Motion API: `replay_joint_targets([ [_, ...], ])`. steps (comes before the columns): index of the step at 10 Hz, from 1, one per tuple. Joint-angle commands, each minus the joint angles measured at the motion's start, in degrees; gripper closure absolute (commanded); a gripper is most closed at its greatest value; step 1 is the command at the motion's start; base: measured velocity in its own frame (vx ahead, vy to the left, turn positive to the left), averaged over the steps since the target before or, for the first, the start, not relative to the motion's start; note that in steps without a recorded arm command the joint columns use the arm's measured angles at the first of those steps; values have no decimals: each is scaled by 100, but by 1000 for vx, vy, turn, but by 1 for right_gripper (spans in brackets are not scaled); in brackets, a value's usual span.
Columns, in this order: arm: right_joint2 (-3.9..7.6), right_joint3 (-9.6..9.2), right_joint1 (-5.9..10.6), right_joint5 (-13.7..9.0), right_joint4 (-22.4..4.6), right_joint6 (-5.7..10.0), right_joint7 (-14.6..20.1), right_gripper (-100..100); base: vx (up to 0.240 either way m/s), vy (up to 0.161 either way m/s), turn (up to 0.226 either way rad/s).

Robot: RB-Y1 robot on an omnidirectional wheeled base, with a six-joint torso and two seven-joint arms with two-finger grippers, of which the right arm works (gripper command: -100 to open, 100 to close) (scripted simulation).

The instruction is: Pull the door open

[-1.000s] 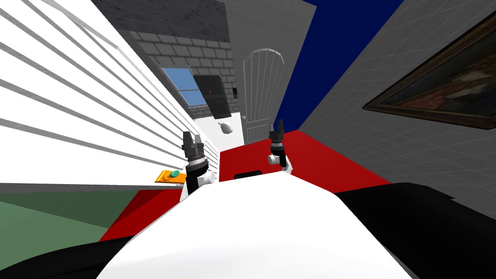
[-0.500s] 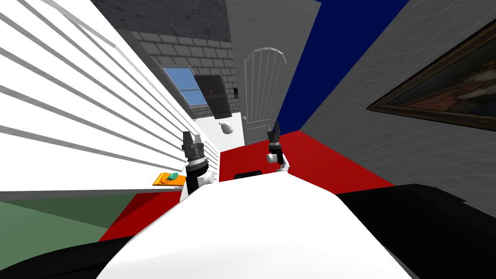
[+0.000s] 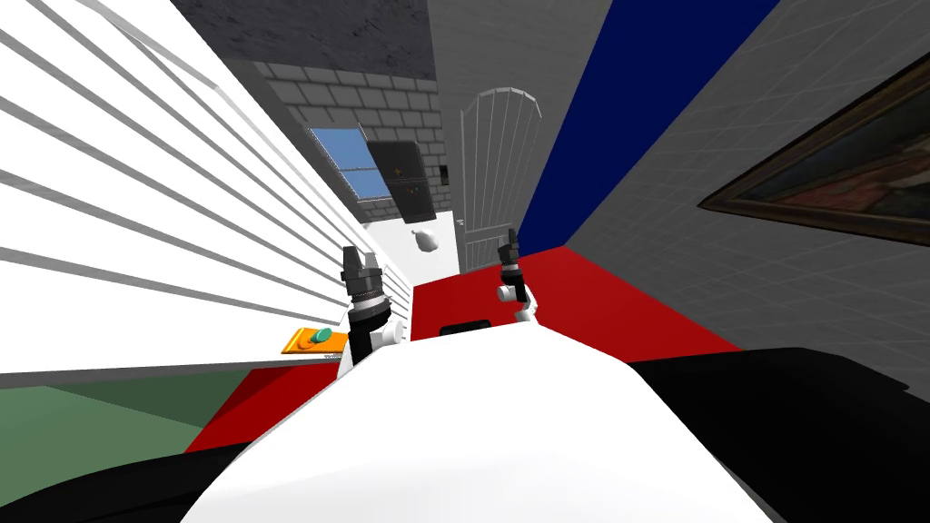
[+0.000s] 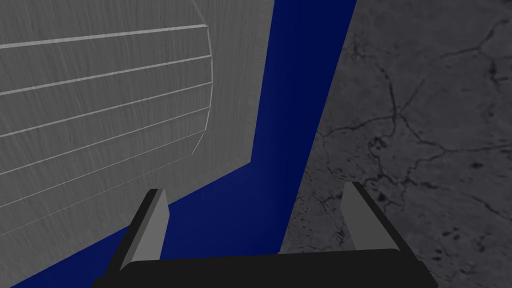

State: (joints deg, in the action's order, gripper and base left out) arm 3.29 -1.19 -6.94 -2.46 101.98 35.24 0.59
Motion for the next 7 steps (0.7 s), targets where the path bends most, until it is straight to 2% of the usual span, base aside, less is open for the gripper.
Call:
replay_joint_targets([
  [1, 5, 3, 67, -12, -216, -31, -14, -100, 71, -3, 19],
  [2, 14, 19, 217, -37, -460, -47, -33, -100, 62, -3, 22],
  [3, 14, 19, 217, -37, -488, -47, -33, -100, 43, -3, 18],
  [4, 23, 34, 366, -61, -727, -64, -52, -100, 50, 3, 35],
  [5, 23, 34, 366, -61, -760, -64, -52, -100, 44, -6, 15],
  [6, 31, 50, 517, -86, -975, -80, -71, -100, 48, -10, 22],
  [7, 31, 50, 517, -86, -1034, -80, -71, -100, 44, -4, 21],
])
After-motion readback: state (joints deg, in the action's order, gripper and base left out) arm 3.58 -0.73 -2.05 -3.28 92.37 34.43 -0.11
